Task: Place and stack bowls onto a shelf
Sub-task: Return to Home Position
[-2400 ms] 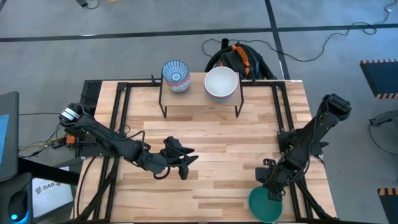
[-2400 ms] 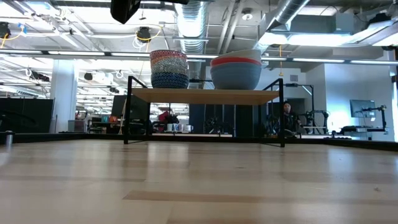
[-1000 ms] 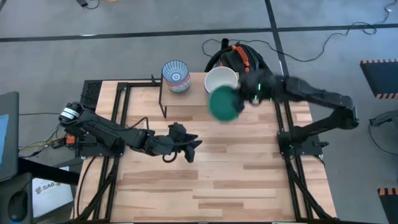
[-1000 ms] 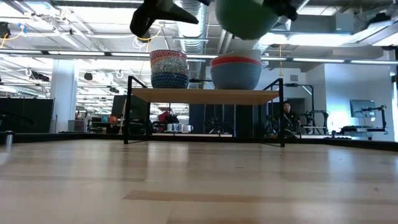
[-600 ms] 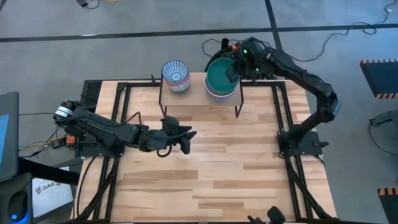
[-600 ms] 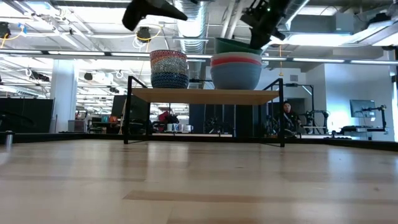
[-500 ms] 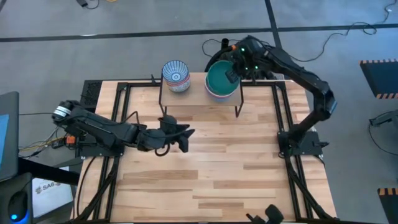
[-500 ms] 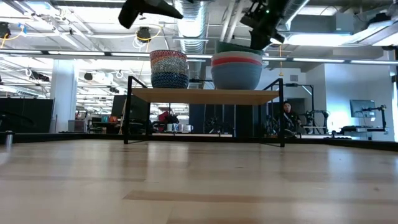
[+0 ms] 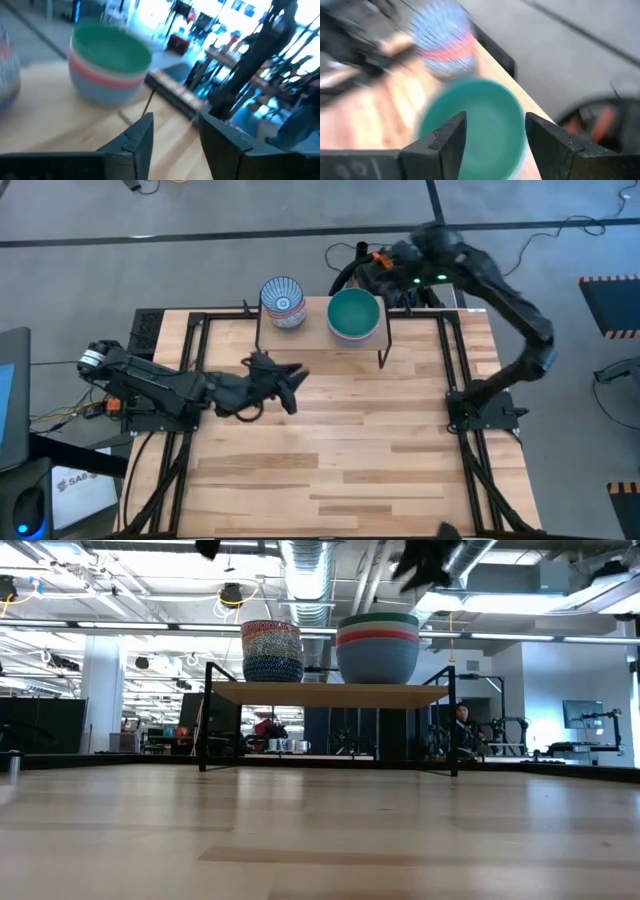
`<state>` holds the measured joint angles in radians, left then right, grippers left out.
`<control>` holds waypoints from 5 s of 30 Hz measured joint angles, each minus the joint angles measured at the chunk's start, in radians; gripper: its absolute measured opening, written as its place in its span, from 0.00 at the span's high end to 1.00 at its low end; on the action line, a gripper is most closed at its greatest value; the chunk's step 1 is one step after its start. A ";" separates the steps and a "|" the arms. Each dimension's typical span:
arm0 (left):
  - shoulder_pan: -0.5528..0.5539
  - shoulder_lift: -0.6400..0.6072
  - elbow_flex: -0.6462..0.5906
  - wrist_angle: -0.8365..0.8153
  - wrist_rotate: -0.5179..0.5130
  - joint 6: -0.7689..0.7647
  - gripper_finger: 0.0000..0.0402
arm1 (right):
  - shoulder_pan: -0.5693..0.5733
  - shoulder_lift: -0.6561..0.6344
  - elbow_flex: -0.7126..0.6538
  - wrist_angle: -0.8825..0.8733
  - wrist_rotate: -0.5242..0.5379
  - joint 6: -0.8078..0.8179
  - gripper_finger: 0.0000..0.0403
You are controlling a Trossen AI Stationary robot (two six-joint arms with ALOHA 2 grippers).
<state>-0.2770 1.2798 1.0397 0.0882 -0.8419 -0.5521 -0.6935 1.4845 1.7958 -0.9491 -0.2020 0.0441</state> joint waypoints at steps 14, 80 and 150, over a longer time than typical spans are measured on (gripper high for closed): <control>0.180 -0.013 0.000 0.226 0.387 0.304 0.99 | 0.174 -0.608 -0.781 0.764 -0.326 0.289 0.92; 0.167 -1.275 -1.029 -0.028 0.614 0.547 1.00 | 0.749 -1.414 -1.788 1.035 0.308 0.094 0.93; 0.167 -1.273 -1.032 -0.024 0.619 0.529 1.00 | 0.749 -1.413 -1.791 0.987 0.307 0.096 0.88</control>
<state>-0.1097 0.0063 0.0074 0.0647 -0.2234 -0.0227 0.0551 0.0715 0.0051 0.0376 0.1051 0.1401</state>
